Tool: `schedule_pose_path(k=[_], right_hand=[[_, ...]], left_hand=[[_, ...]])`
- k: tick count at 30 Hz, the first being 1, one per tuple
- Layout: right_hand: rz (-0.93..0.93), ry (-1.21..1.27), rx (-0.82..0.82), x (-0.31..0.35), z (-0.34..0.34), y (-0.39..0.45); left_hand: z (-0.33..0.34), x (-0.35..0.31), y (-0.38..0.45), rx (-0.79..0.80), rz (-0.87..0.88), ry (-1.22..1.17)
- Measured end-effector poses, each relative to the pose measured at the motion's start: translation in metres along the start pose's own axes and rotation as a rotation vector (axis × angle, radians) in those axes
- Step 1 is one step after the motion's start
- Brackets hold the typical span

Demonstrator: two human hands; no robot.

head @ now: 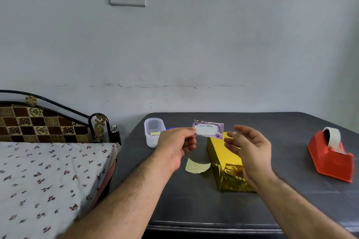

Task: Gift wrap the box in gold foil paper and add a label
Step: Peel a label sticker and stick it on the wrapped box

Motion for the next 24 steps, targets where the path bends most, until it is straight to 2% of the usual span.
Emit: schedule_pose_path(k=[5, 14, 18, 24], right_hand=[[0.215, -0.117, 0.048, -0.006, 0.006, 0.011], [0.228, -0.264, 0.097, 0.007, 0.002, 0.056], [0.225, -0.330, 0.056, 0.001, -0.002, 0.081], [0.143, -0.666, -0.018, 0.004, -0.013, 0.103]], left_hand=[[0.014, 0.009, 0.008, -0.039, 0.034, -0.074], [0.048, 0.012, 0.034, -0.028, 0.045, -0.043], [0.064, 0.011, 0.043, -0.050, 0.073, 0.051], [0.078, 0.009, 0.055, -0.135, 0.167, 0.357]])
Point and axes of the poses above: each hand's wrist, its own y-axis towards the middle knuckle, its own z-axis out of the palm, x = y × z, the point moved 6 cm from there along y, towards the middle knuckle, and after that the axes turned 3 degrees about -x, right-handed, at the moved point
